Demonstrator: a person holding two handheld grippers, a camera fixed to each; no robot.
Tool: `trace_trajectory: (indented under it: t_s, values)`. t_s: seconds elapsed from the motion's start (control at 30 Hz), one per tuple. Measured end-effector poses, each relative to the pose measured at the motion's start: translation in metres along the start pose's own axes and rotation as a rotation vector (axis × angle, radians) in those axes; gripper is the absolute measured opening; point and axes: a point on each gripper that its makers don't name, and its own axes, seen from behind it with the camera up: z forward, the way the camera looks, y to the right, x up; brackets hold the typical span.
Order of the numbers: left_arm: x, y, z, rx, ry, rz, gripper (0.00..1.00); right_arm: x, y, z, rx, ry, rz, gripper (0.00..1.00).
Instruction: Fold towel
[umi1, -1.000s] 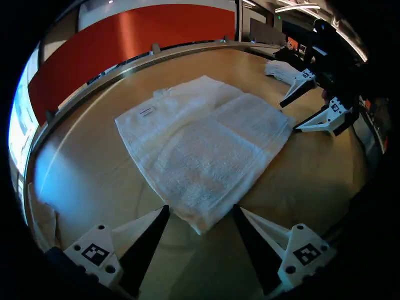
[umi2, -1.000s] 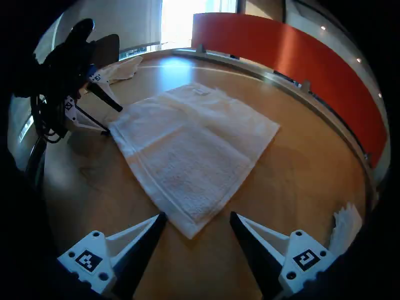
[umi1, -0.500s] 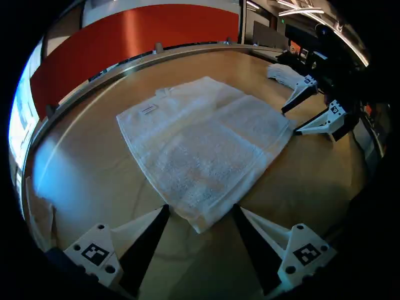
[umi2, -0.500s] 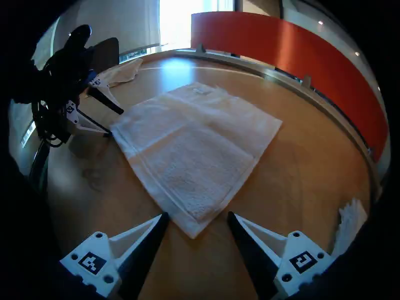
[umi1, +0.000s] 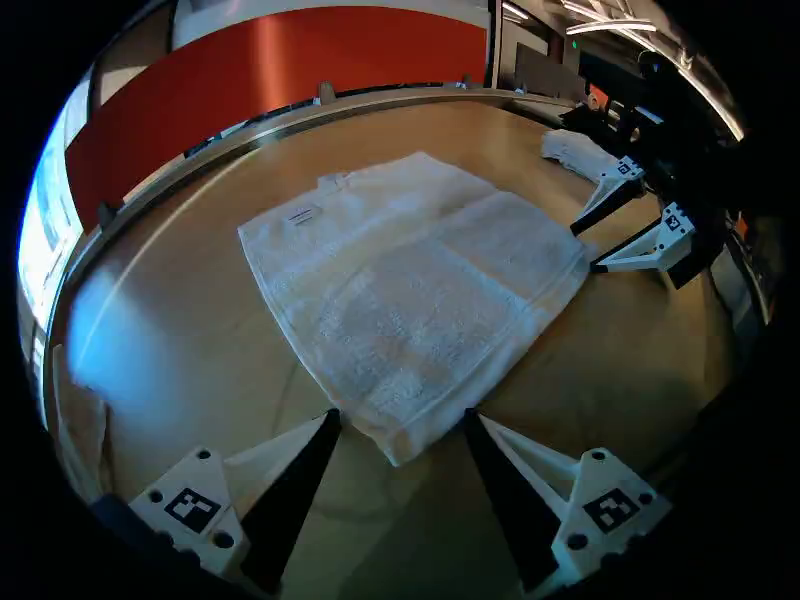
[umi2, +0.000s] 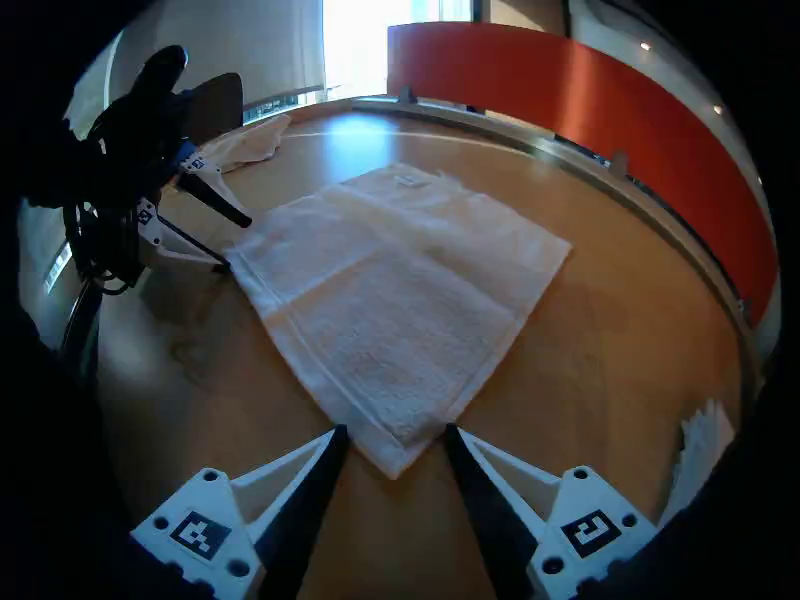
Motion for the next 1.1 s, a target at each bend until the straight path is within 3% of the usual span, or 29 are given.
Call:
trace_trajectory:
  t_s: [0.23, 0.47, 0.57, 0.7, 0.77, 1.1]
  values:
    - [0.000, 0.002, -0.001, 0.006, -0.011, -0.010, 0.78, 0.001, -0.001, 0.001, -0.006, 0.000, 0.015, 0.52]
    - [-0.001, 0.004, -0.001, 0.011, -0.018, -0.018, 0.56, 0.002, -0.002, 0.001, -0.006, 0.001, 0.024, 0.25]
    - [-0.001, 0.004, -0.001, 0.015, -0.020, -0.024, 0.51, 0.002, -0.004, 0.001, -0.006, 0.000, 0.031, 0.23]
    - [-0.001, 0.000, -0.002, 0.032, -0.027, -0.036, 0.27, 0.002, -0.009, 0.001, 0.010, -0.003, 0.046, 0.20]
    - [-0.001, -0.001, -0.002, 0.040, -0.032, -0.046, 0.22, 0.003, -0.012, 0.002, 0.023, -0.004, 0.051, 0.20]
    - [0.003, 0.003, -0.009, 0.033, -0.030, -0.082, 0.17, 0.013, -0.012, -0.006, 0.007, 0.023, 0.061, 0.16]
